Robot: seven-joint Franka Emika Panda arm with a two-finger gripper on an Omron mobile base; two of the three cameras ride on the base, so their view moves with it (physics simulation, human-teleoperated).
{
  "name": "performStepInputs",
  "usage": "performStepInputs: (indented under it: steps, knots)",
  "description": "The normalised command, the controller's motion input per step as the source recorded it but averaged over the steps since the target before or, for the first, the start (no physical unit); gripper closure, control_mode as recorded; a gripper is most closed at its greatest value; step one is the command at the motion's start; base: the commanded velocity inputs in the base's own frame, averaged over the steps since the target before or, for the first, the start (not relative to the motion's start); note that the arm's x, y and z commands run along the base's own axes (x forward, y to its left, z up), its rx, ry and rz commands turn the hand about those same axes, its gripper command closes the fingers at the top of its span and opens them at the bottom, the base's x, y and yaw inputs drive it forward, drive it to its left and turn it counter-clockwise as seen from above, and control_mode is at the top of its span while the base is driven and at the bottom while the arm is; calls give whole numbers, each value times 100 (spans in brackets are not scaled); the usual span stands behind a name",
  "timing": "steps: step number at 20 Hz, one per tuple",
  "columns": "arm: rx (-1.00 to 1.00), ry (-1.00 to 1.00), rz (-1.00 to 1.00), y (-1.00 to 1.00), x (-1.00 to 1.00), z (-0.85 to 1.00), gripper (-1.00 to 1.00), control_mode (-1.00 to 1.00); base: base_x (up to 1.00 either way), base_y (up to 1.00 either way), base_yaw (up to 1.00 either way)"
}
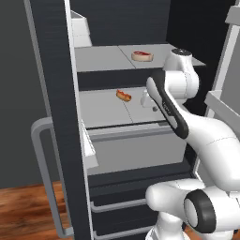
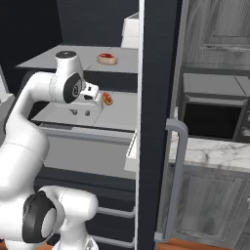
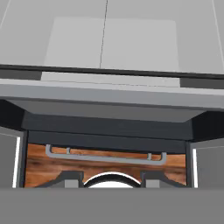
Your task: Take the steak from the fridge and place it on the digital scale on the counter by the fridge. Wait a few seconds for a reading, then move it to the plate on the dining counter.
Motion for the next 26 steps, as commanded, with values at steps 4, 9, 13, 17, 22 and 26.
performStepInputs:
  steps: [4,9,13,17,22,26]
  knots:
    - [0,-4,0,0,-27,0,-100,-100,0,0,0]
    - [0,-33,0,0,-55,19,-100,-100,0,0,0]
    - [0,-41,0,0,-40,65,-100,-100,0,0,0]
    - [0,-34,0,0,-14,86,-100,-100,0,0,0]
    - [0,-18,0,0,2,85,-100,-100,0,0,0]
    - [0,-9,0,-7,18,67,-100,-100,0,0,0]
